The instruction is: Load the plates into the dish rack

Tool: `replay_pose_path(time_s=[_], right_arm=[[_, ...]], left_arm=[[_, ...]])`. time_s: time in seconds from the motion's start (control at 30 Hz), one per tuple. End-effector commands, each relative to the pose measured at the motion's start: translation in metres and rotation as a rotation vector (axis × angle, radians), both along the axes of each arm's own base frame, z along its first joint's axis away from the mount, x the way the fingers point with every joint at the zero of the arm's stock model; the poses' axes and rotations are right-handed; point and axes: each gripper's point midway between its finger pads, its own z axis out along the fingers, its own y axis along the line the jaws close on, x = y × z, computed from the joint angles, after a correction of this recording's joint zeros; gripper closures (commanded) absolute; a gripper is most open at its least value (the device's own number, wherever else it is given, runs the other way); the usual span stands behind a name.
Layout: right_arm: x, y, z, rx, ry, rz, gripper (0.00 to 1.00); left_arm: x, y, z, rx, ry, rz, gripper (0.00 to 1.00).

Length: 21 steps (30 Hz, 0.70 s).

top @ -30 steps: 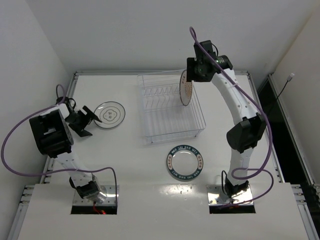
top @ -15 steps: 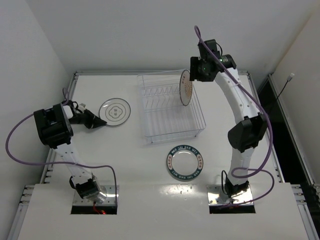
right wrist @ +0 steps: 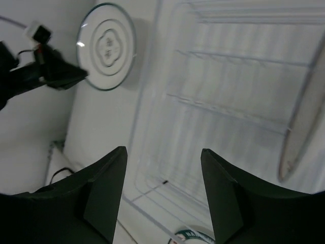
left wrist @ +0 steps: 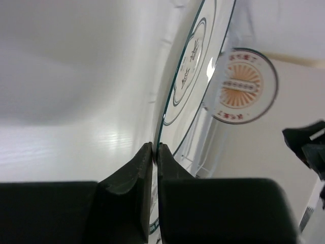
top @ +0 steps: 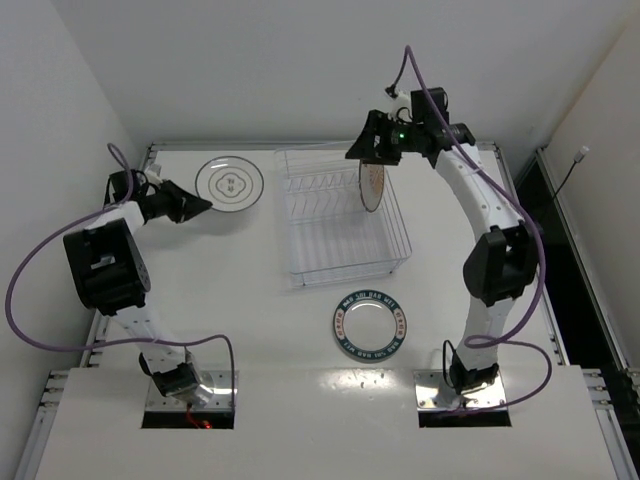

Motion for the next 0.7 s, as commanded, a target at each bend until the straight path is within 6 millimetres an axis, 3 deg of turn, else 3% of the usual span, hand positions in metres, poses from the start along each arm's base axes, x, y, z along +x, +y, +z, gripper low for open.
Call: replay_pose_path(time_s=[0.0, 0.07, 0.1, 0.13, 0.23, 0.33, 0.67], right_arm=[[-0.011, 0.056, 0.042, 0.312, -0.066, 0.286, 0.42], [-0.013, 0.073, 0.028, 0.360, 0.008, 0.314, 0.42], [-0.014, 0.077, 0.034, 0.400, -0.014, 0.348, 0.42], [-0.017, 0.084, 0.021, 0.437, 0.058, 0.337, 0.42], [-0.016, 0.093, 0.018, 0.477, 0.061, 0.342, 0.41], [-0.010, 0.098, -0.007, 0.468, 0.108, 0.330, 0.41], [-0.011, 0.112, -0.051, 0.443, 0.187, 0.325, 0.41]], left_arm=[[0.016, -0.032, 0.068, -0.080, -0.229, -0.117, 1.00], [0.018, -0.049, 0.082, -0.089, -0.284, -0.163, 1.00], [0.016, -0.056, 0.083, -0.106, -0.283, -0.181, 1.00], [0.014, -0.067, 0.089, -0.106, -0.306, -0.215, 1.00], [0.012, -0.092, 0.101, -0.141, -0.343, -0.284, 1.00], [0.008, -0.106, 0.107, -0.167, -0.365, -0.326, 1.00], [-0.007, -0.144, 0.099, -0.216, -0.345, -0.423, 1.00]])
